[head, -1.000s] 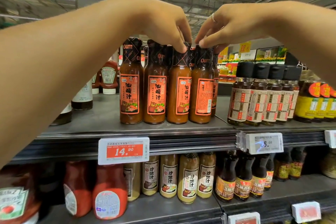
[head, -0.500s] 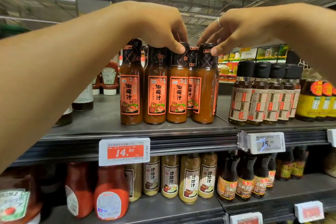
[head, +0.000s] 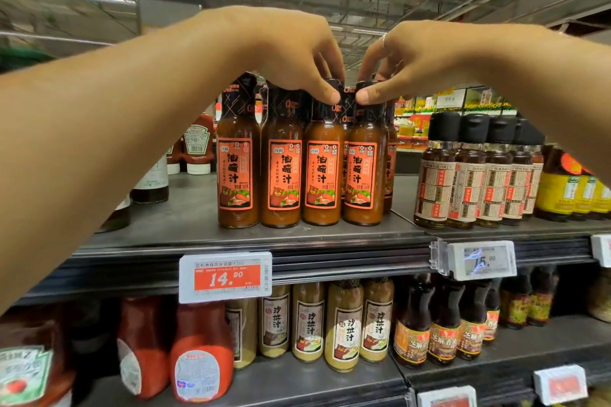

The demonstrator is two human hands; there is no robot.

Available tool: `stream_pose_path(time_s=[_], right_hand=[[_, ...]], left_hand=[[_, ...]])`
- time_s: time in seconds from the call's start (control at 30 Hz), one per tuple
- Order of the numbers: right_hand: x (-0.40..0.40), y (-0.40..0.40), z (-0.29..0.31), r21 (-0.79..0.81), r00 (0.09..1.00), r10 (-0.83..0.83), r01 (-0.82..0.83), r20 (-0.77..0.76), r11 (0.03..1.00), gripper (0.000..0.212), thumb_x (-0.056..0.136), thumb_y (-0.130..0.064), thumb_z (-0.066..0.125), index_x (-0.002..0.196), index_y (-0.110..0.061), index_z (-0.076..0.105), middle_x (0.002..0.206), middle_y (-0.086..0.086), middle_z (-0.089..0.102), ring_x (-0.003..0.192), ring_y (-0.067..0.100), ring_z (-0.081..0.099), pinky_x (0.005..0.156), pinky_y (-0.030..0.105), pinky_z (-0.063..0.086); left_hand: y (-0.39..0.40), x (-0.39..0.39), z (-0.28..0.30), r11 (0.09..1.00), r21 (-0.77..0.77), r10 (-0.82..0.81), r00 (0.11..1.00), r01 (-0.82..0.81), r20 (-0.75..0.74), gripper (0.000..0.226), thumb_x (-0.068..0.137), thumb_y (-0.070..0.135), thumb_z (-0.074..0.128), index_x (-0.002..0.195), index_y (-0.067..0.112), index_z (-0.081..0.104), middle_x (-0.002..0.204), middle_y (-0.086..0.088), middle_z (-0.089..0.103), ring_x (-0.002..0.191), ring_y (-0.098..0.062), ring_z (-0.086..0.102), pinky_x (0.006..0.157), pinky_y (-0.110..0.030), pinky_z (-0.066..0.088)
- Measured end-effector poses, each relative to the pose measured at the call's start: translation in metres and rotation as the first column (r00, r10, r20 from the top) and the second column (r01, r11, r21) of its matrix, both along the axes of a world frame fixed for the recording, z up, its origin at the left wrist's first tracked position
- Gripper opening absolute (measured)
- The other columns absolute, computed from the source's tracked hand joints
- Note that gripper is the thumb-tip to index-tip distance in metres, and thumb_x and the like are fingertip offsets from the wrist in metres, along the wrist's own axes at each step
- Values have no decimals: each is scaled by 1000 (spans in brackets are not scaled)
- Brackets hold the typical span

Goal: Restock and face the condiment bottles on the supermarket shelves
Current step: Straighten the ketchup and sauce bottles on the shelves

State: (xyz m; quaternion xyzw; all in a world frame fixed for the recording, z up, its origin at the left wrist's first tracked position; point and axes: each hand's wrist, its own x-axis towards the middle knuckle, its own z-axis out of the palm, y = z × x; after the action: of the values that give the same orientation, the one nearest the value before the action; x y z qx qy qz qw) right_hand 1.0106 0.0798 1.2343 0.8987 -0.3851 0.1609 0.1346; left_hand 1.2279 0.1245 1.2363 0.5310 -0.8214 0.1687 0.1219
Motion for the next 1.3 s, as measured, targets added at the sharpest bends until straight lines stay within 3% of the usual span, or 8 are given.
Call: stream_pose_path(time_s=[0.17, 0.37, 0.6, 0.73, 0.9, 0.97, 1.1, 1.3], right_hand=[[-3, -1, 3, 82, 997, 28, -34, 67, 996, 38, 74, -59, 76, 108, -43, 70, 88, -15, 75, 75, -4, 71, 69, 22, 47], [-6, -5, 0, 108, 994, 41, -53, 105, 993, 33, 80, -42, 81, 111, -45, 70, 104, -18, 69, 95, -2, 66, 85, 31, 48], [-7, -12, -1, 190, 975, 100, -139, 198, 972, 28, 84, -24, 81, 108, -34, 71, 100, -5, 75, 79, -1, 73, 55, 8, 52], [-4, -7, -2, 173, 985, 90, -116, 149, 978, 31, 84, -40, 79, 114, -36, 68, 108, -8, 72, 84, 2, 74, 59, 12, 55], [13, 1, -7, -65, 995, 101, -102, -18, 993, 69, 79, -83, 50, 133, -41, 56, 120, -14, 61, 102, 9, 60, 87, 32, 42], [20, -1, -13, -97, 993, 106, -110, -50, 989, 67, 86, -80, 41, 136, -37, 54, 119, -11, 60, 106, 15, 59, 86, 33, 42], [25, -10, -22, -211, 982, 132, -158, -133, 965, 58, 101, -63, 30, 140, -26, 51, 117, 3, 57, 109, 24, 56, 88, 37, 42], [29, -15, -28, -318, 961, 154, -223, -230, 922, 71, 96, -66, 16, 145, -22, 43, 126, 8, 51, 115, 29, 53, 97, 42, 43]], left_hand=[[-2, -1, -3, 996, -84, -10, 999, 14, 47, 49, 88, 54, 70, 134, 38, 62, 106, 18, 64, 95, -10, 60, 87, -32, 41], [-2, -3, -8, 992, -114, -51, 998, 55, 35, 45, 90, 53, 68, 133, 43, 62, 124, 5, 69, 107, -13, 62, 91, -34, 43], [-3, -8, -9, 987, -153, -31, 998, 40, 63, 44, 90, 53, 68, 132, 41, 64, 123, 2, 71, 112, -17, 65, 95, -36, 47], [4, -5, -13, 986, -166, -29, 999, 32, 20, 50, 91, 58, 65, 138, 40, 57, 126, 6, 69, 111, -13, 63, 98, -38, 47], [25, 26, -23, 914, -403, -61, 970, -41, -236, 49, 98, 63, 49, 133, 31, 59, 123, 6, 67, 104, -12, 60, 86, -32, 44], [27, 40, -34, 883, -460, -50, 959, -88, -279, 50, 101, 61, 42, 130, 25, 63, 117, 4, 66, 101, -13, 59, 82, -30, 41], [18, 51, -53, 917, -389, -23, 965, -84, -261, 50, 103, 60, 40, 124, 23, 67, 105, 5, 63, 99, -16, 58, 80, -32, 40], [5, 59, -53, 937, -343, -100, 990, 61, -97, 56, 96, 69, 34, 121, 30, 66, 103, 4, 70, 94, -17, 61, 78, -36, 47]])
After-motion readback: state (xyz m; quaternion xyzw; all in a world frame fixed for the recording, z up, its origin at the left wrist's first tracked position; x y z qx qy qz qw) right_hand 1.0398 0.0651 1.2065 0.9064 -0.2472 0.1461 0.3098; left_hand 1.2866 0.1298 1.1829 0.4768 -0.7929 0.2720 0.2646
